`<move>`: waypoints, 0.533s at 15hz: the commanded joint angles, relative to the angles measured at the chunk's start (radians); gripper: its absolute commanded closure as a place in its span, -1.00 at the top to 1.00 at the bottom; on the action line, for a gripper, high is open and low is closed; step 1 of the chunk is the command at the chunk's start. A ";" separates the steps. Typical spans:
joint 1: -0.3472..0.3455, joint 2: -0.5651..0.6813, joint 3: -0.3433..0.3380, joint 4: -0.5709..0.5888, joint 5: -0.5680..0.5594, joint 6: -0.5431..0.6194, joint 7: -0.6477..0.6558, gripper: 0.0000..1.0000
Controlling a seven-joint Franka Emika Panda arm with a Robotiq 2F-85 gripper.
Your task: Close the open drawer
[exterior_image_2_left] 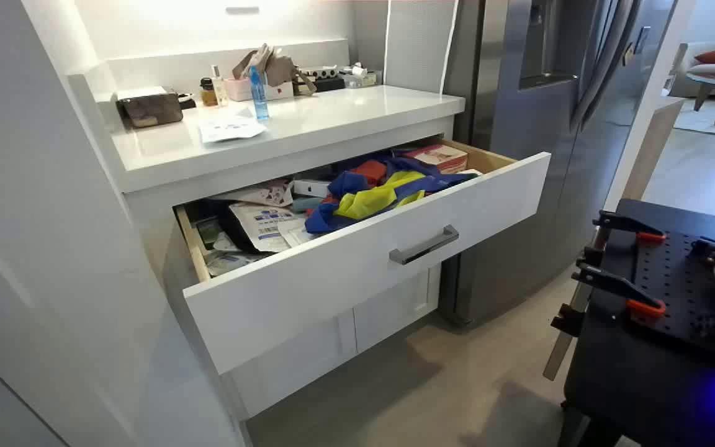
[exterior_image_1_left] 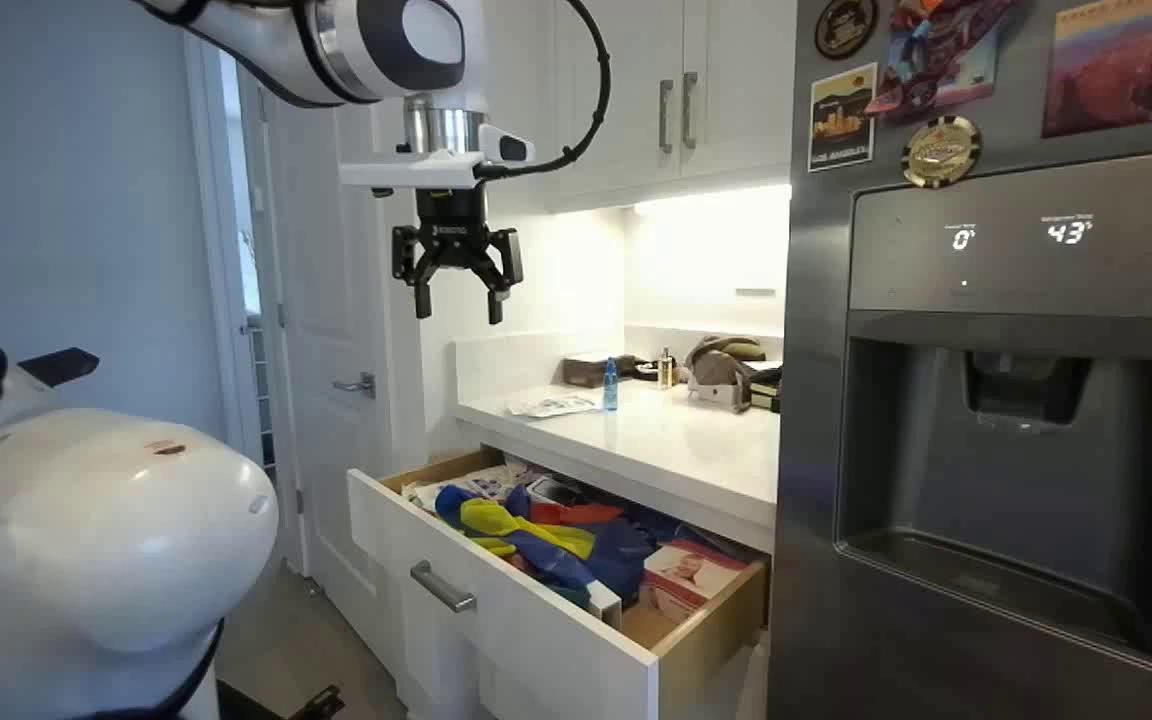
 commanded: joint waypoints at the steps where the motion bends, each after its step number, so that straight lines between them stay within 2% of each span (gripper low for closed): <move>1: -0.004 0.001 0.003 0.002 0.002 -0.002 -0.002 1.00; 3: -0.002 -0.002 0.005 -0.001 0.003 -0.001 -0.002 1.00; 8: 0.031 -0.114 0.073 -0.149 0.120 0.057 0.104 1.00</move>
